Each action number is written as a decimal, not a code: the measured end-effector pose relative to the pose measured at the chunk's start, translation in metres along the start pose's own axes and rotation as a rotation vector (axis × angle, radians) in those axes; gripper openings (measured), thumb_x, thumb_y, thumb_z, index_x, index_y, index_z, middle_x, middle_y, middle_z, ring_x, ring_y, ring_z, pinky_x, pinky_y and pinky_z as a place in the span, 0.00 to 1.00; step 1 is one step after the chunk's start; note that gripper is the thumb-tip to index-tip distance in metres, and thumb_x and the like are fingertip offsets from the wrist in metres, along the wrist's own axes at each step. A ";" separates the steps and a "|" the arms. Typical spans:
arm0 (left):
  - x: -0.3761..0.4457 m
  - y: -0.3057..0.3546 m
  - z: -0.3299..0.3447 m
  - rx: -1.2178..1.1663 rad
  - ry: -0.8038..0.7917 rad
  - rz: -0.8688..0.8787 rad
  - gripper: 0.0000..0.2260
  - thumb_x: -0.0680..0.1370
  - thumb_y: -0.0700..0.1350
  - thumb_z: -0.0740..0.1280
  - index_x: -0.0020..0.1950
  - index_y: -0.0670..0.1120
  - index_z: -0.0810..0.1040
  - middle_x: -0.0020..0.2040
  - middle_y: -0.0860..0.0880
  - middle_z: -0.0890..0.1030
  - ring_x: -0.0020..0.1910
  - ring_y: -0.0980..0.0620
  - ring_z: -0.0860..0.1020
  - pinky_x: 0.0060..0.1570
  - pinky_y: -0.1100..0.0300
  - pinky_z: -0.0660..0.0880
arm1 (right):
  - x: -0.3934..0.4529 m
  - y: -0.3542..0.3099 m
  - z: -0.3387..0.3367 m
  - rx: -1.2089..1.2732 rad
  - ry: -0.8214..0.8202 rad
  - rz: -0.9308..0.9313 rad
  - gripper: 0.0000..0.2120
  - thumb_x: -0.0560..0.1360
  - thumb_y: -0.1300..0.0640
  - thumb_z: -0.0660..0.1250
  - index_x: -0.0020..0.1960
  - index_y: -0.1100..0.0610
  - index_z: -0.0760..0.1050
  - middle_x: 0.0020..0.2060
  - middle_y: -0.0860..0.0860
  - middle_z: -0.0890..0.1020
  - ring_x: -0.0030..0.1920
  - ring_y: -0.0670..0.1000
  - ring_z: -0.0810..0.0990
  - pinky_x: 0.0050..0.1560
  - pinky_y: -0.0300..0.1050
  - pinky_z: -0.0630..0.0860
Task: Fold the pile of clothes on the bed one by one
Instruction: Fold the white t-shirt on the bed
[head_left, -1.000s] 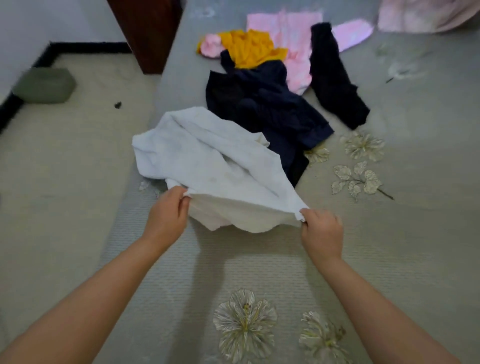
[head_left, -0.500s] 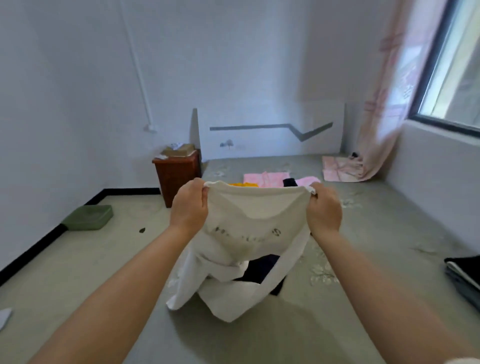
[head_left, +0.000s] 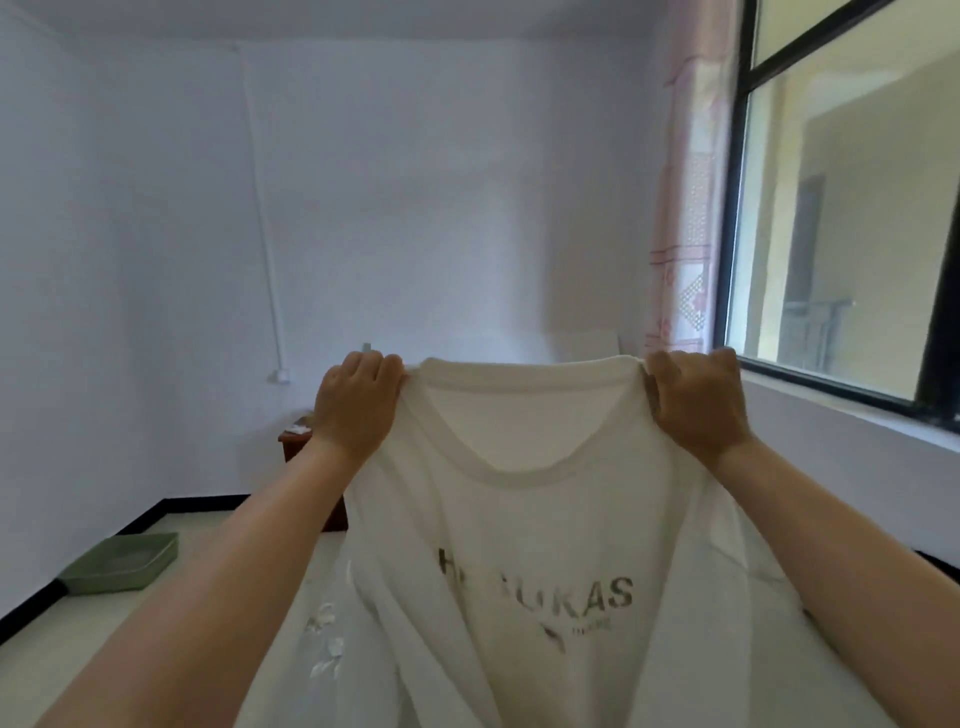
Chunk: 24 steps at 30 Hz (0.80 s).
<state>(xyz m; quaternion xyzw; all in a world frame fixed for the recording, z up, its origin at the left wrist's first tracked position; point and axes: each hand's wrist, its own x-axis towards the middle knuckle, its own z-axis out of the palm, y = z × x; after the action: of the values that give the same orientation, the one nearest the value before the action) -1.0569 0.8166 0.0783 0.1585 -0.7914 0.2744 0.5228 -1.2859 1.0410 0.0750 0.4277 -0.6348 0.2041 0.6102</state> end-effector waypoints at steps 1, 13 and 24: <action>0.003 0.000 -0.005 0.026 0.040 0.054 0.09 0.72 0.41 0.57 0.35 0.39 0.71 0.26 0.43 0.73 0.23 0.46 0.74 0.22 0.61 0.68 | 0.004 0.007 -0.006 -0.021 0.009 -0.052 0.13 0.70 0.61 0.55 0.31 0.63 0.73 0.19 0.56 0.73 0.18 0.55 0.72 0.31 0.44 0.69; -0.054 0.020 -0.006 0.004 0.161 0.245 0.16 0.82 0.45 0.47 0.40 0.42 0.67 0.26 0.44 0.73 0.23 0.47 0.73 0.22 0.61 0.65 | -0.061 0.022 -0.033 0.088 0.096 -0.242 0.28 0.81 0.53 0.45 0.33 0.65 0.74 0.21 0.56 0.73 0.19 0.54 0.72 0.35 0.47 0.58; 0.007 0.013 0.029 0.036 0.130 0.238 0.20 0.82 0.46 0.45 0.38 0.40 0.70 0.26 0.44 0.74 0.23 0.47 0.73 0.19 0.64 0.65 | -0.028 0.049 0.024 0.120 0.091 -0.275 0.36 0.79 0.41 0.43 0.27 0.63 0.72 0.18 0.56 0.74 0.17 0.52 0.72 0.34 0.46 0.57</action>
<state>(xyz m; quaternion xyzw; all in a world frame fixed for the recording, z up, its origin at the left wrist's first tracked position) -1.0883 0.8093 0.0723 0.0548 -0.7641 0.3583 0.5337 -1.3422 1.0576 0.0573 0.5366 -0.5285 0.1754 0.6340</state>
